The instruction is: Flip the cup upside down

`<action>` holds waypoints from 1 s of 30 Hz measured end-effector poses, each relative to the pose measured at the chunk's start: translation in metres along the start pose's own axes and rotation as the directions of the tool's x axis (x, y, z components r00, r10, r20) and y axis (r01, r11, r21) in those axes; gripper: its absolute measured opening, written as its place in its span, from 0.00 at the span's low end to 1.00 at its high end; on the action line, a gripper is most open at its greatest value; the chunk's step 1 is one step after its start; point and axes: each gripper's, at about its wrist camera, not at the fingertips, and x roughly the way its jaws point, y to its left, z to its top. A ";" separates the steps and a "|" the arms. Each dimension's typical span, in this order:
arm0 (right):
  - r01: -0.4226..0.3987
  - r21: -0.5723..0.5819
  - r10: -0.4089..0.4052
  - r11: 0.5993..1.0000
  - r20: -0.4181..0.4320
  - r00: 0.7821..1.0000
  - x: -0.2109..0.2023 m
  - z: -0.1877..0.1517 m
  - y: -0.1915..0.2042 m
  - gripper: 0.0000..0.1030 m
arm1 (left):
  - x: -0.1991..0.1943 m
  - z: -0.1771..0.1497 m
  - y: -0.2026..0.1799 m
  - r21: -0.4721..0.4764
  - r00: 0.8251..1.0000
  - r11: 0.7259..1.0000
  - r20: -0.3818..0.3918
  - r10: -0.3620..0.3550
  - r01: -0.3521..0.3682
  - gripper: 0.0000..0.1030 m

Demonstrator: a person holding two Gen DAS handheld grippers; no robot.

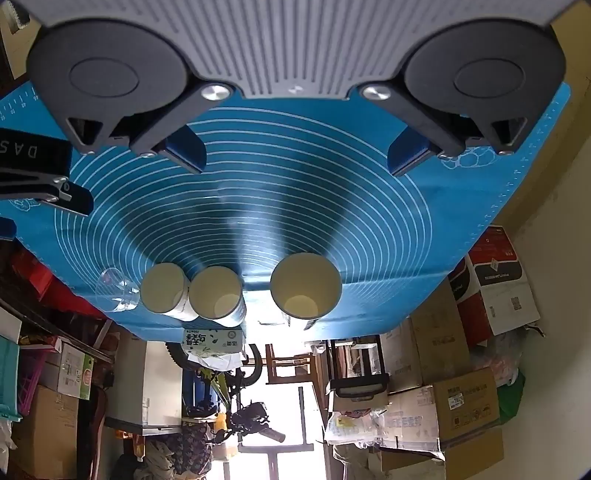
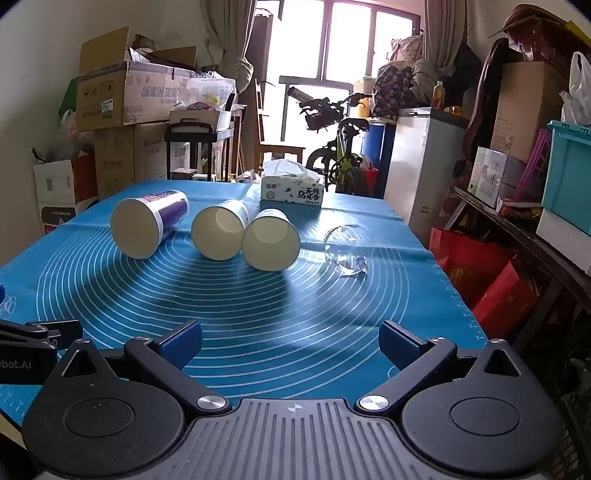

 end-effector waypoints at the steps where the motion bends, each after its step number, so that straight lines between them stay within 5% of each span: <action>1: 0.001 0.000 -0.001 1.000 -0.002 1.000 0.000 0.000 0.000 1.00 | 0.000 0.000 0.000 -0.001 1.000 1.000 0.001 0.003 -0.003 1.00; 30: 0.002 0.007 -0.002 1.000 0.001 1.000 0.002 -0.001 0.000 1.00 | 0.000 -0.001 0.000 0.015 1.000 1.000 -0.008 -0.013 0.013 1.00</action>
